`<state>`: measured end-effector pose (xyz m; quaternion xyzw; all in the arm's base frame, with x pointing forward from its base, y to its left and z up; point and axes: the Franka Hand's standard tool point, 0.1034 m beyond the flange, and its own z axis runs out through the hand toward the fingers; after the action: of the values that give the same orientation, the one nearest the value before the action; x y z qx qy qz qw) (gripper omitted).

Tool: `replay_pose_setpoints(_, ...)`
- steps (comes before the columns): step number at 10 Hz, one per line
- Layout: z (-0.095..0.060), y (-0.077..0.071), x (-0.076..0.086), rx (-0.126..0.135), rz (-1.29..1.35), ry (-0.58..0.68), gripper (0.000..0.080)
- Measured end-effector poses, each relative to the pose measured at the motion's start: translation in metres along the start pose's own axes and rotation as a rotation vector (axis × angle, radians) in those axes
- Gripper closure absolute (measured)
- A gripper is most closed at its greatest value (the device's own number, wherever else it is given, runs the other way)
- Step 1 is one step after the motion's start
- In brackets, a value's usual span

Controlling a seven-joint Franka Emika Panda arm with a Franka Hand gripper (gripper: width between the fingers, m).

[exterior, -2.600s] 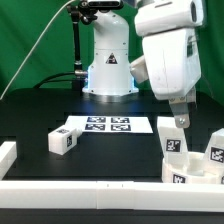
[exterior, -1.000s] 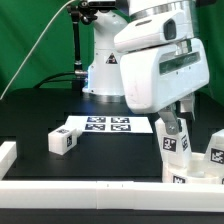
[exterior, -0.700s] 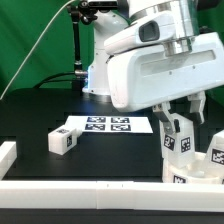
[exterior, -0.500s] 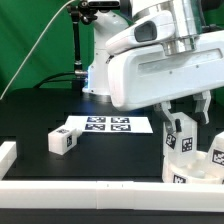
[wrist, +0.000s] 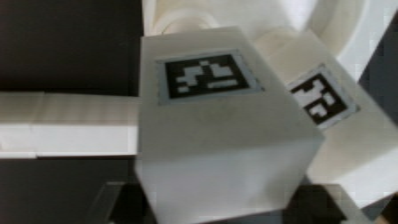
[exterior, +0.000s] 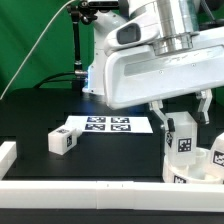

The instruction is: Assemble stool

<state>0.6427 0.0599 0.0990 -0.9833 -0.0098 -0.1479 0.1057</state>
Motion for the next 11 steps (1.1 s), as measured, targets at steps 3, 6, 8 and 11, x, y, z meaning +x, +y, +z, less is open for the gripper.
replay_pose_setpoints(3,-0.004,0.009,-0.01,0.001,0.323,0.093,0.0458)
replay_pose_setpoints(6,-0.002,0.002,-0.017,0.021,0.614,0.125,0.0458)
replay_pose_setpoints(8,-0.001,0.0,-0.015,0.037,0.732,0.128,0.0458)
replay_pose_setpoints(11,0.001,0.004,-0.007,0.062,0.907,0.14,0.0458)
